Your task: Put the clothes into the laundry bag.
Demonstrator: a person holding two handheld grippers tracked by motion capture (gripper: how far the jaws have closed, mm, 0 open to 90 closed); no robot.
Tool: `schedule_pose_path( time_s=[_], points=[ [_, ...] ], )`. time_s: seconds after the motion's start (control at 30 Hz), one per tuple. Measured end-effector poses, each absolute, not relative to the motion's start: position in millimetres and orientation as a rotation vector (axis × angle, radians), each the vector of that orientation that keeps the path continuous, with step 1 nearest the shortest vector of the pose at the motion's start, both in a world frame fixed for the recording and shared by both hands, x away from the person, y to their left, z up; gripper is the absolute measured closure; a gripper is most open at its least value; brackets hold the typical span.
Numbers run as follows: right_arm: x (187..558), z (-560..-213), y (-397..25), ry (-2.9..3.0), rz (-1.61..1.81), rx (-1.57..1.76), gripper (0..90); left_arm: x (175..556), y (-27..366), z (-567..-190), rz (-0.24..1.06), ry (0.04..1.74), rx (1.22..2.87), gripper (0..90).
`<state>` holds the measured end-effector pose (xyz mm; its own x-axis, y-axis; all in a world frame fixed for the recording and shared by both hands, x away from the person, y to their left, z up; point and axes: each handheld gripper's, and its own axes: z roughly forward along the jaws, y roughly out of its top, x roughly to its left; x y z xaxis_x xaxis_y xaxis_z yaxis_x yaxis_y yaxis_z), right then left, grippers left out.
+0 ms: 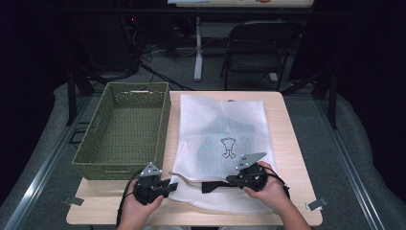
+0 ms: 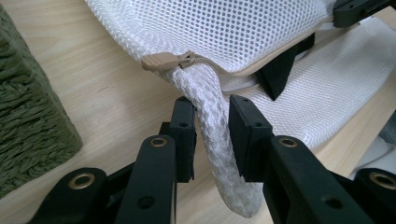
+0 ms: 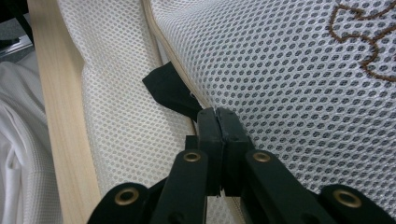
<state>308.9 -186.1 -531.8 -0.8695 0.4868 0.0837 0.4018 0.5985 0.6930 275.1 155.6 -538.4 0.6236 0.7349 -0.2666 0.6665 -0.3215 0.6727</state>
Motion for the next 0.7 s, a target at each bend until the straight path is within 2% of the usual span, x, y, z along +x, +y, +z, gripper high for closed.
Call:
schedule_pose_path(
  time_s=[0.13, 0.23, 0.47, 0.7],
  points=[
    [308.6, -532.3, -186.5, 2.704, 1.133, 0.763, 89.6, 277.2, 156.3, -539.9, 0.111, 1.108, 2.052, 66.1],
    [308.6, -532.9, -185.9, 2.701, 1.128, 0.755, 89.6, 278.8, 156.4, -540.1, 0.107, 1.113, 2.054, 66.0],
    [307.9, -532.4, -185.6, 2.695, 1.128, 0.757, 89.5, 279.7, 155.2, -539.2, 0.109, 1.107, 2.050, 80.9],
    [306.2, -530.4, -185.5, 2.684, 1.140, 0.756, 86.9, 278.4, 153.9, -538.5, 0.110, 1.095, 2.051, 83.1]
  ],
)
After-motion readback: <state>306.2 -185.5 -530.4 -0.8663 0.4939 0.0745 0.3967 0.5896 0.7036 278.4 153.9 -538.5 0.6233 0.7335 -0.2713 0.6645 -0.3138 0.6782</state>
